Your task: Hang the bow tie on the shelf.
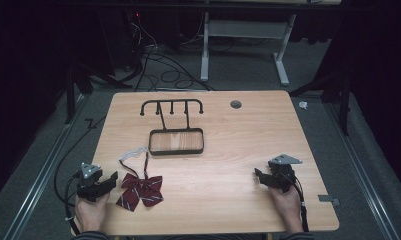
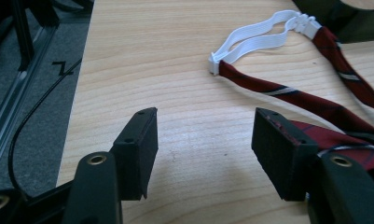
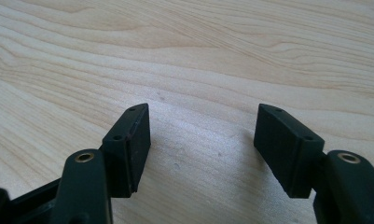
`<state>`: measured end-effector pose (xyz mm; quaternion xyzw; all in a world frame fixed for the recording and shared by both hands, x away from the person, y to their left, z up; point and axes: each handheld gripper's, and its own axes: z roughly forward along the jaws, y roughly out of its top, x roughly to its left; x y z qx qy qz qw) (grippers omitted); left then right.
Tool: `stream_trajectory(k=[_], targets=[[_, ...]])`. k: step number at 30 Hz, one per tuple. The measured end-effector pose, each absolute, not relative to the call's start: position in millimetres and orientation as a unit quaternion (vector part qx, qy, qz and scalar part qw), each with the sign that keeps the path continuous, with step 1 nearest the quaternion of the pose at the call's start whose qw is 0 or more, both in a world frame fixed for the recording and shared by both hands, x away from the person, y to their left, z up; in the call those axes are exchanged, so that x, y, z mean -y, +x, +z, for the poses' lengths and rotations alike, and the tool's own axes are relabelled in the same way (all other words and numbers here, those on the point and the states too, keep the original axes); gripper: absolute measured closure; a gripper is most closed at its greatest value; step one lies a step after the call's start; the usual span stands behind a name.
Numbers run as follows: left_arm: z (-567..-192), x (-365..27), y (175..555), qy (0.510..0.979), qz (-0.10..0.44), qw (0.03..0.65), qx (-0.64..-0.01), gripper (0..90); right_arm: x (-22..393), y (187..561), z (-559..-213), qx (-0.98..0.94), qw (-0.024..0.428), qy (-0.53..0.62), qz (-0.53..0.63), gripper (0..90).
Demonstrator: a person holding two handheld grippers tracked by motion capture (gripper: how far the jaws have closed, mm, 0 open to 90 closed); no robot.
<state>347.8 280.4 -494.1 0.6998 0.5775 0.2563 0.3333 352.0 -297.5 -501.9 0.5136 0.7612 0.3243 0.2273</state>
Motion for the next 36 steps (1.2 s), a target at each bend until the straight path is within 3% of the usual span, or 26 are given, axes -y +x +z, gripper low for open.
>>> stream_trajectory(k=[22, 36], targets=[[-454.1, -245.3, 368.8, 0.748, 0.261, 0.324, -0.518, 44.0, 297.8, 352.1, -501.8, -0.761, 0.226, 0.514, 0.324, 37.6], [-465.6, -248.0, 401.8, 0.733, 0.248, 0.286, -0.566, 44.6, 298.1, 352.1, -501.8, -0.761, 0.226, 0.514, 0.325, 37.6]])
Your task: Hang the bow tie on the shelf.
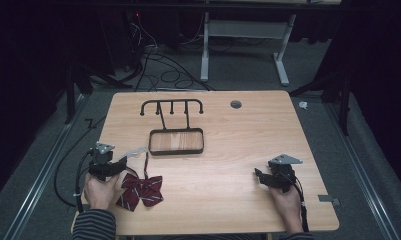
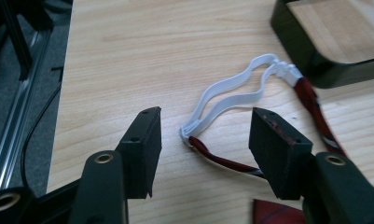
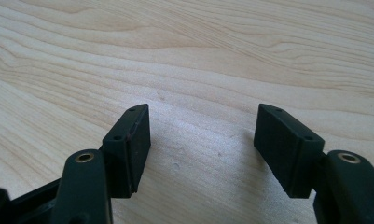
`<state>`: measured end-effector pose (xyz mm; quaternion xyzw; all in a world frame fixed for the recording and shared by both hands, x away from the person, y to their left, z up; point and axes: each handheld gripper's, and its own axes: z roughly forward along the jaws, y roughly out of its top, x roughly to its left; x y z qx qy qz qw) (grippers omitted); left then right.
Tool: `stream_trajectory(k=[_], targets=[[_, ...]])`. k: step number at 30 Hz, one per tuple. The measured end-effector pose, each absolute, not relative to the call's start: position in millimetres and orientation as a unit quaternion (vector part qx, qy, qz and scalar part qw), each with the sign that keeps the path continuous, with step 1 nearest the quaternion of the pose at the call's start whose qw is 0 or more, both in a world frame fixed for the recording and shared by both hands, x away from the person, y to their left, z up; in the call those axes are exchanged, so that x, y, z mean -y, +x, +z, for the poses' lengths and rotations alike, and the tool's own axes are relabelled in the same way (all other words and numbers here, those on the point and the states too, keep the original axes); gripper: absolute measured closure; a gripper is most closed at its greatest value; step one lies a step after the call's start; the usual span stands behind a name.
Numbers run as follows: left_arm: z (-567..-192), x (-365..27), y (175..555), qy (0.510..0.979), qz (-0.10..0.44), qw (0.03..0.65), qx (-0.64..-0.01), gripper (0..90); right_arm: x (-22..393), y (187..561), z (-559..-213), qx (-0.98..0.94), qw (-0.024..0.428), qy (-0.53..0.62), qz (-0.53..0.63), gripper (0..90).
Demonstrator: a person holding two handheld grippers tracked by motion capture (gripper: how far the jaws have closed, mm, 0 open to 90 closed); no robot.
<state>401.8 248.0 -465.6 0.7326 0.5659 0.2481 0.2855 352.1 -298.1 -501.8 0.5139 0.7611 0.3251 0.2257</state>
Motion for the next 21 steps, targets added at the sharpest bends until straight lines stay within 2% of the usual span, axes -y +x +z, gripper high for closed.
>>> stream_trajectory(k=[10, 21], targets=[[-477.2, -247.2, 411.5, 0.727, 0.24, 0.269, -0.584, 49.7, 298.2, 352.2, -501.9, -0.761, 0.226, 0.513, 0.326, 37.6], [-485.3, -246.0, 417.1, 0.731, 0.225, 0.256, -0.591, 60.4, 298.0, 352.1, -501.8, -0.762, 0.226, 0.513, 0.325, 37.5]])
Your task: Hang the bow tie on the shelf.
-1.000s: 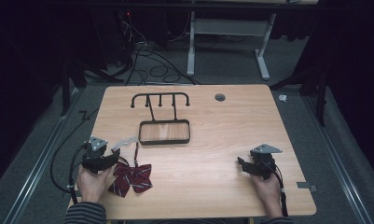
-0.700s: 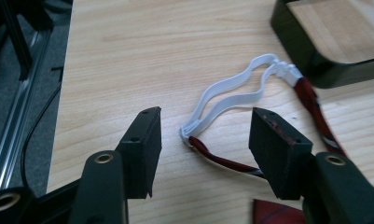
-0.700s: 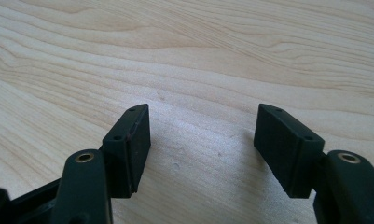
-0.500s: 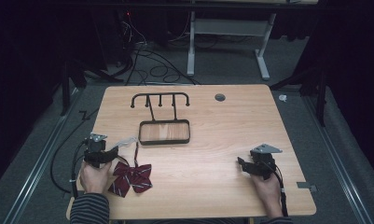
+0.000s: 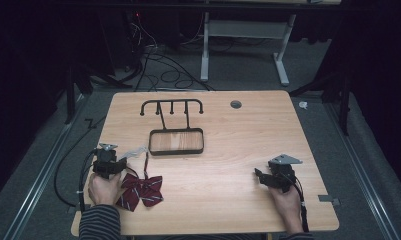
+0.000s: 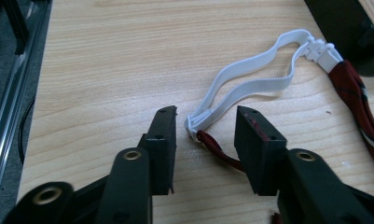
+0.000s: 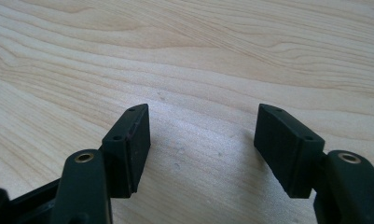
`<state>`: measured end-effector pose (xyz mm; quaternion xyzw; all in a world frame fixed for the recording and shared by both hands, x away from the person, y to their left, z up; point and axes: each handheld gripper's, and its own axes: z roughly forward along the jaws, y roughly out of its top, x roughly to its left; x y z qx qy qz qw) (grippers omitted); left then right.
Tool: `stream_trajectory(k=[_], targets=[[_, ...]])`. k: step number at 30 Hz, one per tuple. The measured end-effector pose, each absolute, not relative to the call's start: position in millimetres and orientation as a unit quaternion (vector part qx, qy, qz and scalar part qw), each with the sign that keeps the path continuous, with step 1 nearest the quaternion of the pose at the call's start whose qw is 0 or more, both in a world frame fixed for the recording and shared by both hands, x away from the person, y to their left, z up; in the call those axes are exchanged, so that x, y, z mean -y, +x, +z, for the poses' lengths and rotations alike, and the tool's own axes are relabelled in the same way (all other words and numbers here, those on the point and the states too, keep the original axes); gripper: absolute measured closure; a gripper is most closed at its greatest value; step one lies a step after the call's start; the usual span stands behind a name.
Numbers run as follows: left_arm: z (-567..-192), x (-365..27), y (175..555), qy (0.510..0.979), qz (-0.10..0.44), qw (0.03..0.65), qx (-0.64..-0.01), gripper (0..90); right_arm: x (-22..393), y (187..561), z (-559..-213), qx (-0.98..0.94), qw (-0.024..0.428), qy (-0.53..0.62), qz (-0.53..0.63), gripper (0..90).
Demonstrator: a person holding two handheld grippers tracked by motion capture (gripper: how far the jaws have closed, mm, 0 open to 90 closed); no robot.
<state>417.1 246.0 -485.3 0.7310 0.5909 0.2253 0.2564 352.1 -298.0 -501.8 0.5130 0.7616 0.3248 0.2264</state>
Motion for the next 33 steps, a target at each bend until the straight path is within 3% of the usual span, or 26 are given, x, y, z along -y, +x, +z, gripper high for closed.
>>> stream_trajectory(k=[14, 26, 33], targets=[[-492.0, -248.7, 412.4, 0.729, 0.206, 0.277, -0.591, 86.1, 297.9, 352.0, -501.8, -0.762, 0.226, 0.512, 0.325, 37.3], [-470.9, -252.7, 397.8, 0.723, 0.216, 0.324, -0.571, 88.1, 297.8, 352.0, -501.8, -0.762, 0.226, 0.512, 0.324, 37.4], [-439.0, -250.5, 384.9, 0.721, 0.238, 0.354, -0.546, 88.2, 297.8, 352.0, -501.8, -0.762, 0.226, 0.512, 0.324, 37.3]])
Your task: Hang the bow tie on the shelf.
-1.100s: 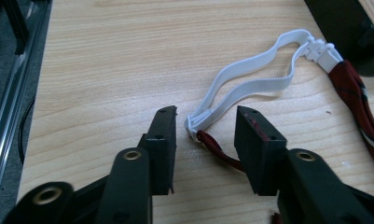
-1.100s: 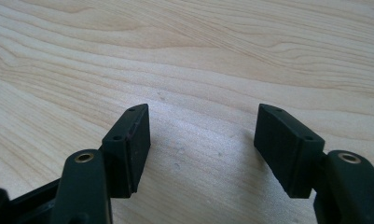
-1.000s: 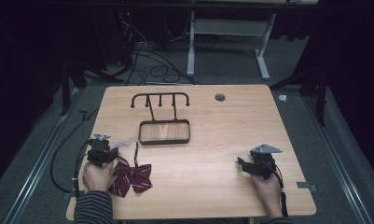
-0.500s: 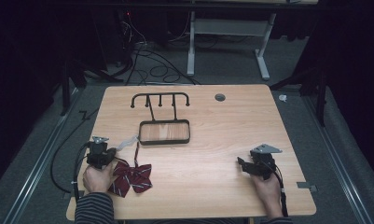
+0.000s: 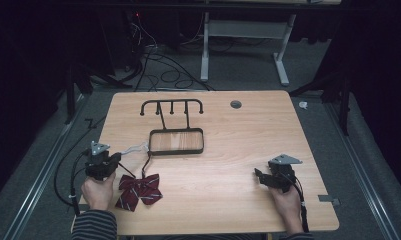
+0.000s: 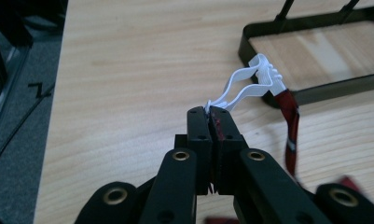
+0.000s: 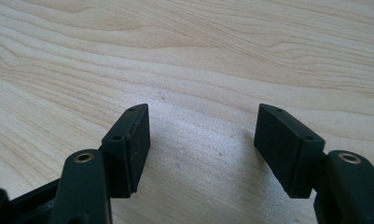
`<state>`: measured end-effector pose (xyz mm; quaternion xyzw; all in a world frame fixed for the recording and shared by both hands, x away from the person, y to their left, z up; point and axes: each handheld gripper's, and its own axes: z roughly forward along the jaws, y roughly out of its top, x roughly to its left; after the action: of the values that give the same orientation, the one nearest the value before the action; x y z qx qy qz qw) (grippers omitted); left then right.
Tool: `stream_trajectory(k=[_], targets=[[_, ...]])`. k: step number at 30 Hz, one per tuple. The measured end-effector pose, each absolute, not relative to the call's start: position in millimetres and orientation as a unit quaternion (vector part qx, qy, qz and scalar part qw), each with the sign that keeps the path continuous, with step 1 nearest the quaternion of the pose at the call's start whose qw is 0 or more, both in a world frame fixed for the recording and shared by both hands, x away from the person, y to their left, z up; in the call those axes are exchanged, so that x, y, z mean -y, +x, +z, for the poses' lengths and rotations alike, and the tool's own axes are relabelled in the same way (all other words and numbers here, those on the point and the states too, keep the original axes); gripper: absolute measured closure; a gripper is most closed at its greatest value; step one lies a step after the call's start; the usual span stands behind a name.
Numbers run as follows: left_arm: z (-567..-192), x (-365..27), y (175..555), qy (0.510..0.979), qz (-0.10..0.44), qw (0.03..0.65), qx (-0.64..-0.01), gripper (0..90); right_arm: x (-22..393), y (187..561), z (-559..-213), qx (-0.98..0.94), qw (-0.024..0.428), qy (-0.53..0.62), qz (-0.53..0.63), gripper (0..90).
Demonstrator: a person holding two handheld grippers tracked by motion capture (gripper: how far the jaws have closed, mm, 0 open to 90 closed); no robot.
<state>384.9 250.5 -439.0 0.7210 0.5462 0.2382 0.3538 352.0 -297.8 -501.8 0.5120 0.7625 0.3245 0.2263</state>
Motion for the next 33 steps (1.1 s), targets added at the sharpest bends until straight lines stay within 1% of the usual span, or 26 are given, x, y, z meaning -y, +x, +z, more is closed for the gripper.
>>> stream_trajectory(k=[7, 13, 24, 33], targets=[[-411.9, -243.9, 374.1, 0.723, 0.258, 0.375, -0.519, 88.2, 297.9, 352.0, -501.7, -0.763, 0.226, 0.511, 0.324, 37.3], [-392.7, -235.6, 367.9, 0.729, 0.261, 0.393, -0.497, 88.3, 297.9, 351.9, -501.7, -0.763, 0.225, 0.512, 0.324, 37.3], [-369.8, -218.5, 363.1, 0.739, 0.274, 0.408, -0.461, 88.4, 297.8, 351.9, -501.7, -0.762, 0.225, 0.513, 0.325, 37.3], [-354.4, -211.7, 365.1, 0.736, 0.278, 0.426, -0.447, 88.4, 297.8, 351.9, -501.7, -0.762, 0.225, 0.513, 0.325, 37.4]])
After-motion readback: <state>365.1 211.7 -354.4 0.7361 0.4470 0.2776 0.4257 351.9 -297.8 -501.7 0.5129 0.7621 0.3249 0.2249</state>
